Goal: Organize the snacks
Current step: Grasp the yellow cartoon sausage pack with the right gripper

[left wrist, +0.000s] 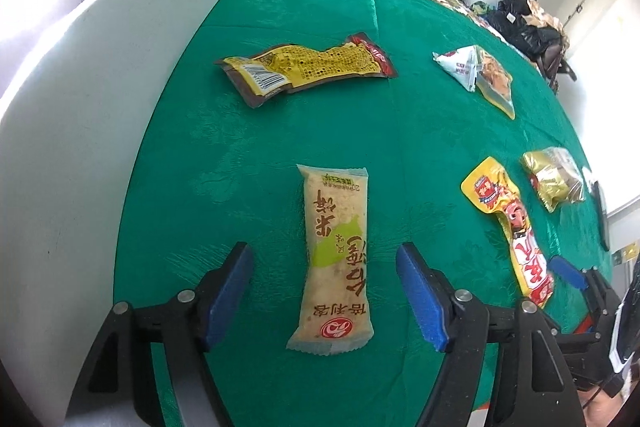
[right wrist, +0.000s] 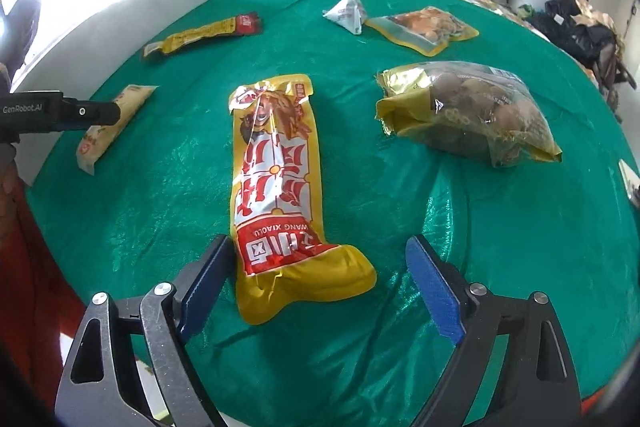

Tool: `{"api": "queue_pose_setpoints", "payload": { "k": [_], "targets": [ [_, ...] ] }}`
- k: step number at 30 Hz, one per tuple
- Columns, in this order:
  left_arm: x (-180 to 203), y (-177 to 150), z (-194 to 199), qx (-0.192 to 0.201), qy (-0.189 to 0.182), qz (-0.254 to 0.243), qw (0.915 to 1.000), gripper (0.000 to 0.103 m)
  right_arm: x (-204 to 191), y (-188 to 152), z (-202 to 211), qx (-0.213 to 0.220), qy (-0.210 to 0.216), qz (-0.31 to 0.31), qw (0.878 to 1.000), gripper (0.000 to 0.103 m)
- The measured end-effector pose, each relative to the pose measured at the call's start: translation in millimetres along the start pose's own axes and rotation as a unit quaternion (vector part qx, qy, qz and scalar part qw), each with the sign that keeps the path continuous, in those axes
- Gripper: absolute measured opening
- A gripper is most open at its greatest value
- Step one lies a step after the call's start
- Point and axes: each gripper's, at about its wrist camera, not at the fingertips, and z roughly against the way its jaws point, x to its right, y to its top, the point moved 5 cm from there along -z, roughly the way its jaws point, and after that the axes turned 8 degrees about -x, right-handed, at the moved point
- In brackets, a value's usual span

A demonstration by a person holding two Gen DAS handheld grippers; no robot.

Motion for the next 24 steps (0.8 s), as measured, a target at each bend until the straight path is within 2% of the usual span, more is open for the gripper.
{"api": "queue_pose_setpoints", "payload": {
  "k": [3,7,13,17,18,24],
  "targets": [
    [7.0,-0.9,-4.1,0.001,0.026,-0.023,0.9994,0.08,-0.7,-0.4,-1.4,0.011,0.001,0.002,1.0,0.093],
    [12.1,-4.6,-6.9,0.001,0.056,-0.047,0.9973,0.081,-0.8,2.1,-3.0,0.008,0.001,0.003,1.0,0.096],
    [15.3,-6.3,-9.8,0.0,0.067,-0.059,0.996,0.088,-0.7,1.8,-3.1,0.011,0.001,0.003,1.0,0.096],
    [20.6,-8.0,-14.7,-0.003,0.086,-0.08,0.9931,0.093,-0.5,1.2,-2.9,0.012,0.001,0.003,1.0,0.097],
    [21.6,-8.6,-15.7,-0.003,0.089,-0.083,0.9926,0.096,-0.4,1.4,-3.1,0.012,0.001,0.001,1.0,0.097],
    [20.7,-8.7,-18.7,-0.005,0.089,-0.08,0.9928,0.103,-0.4,1.8,-3.9,0.011,0.001,0.0,1.0,0.097]
  ]
}}
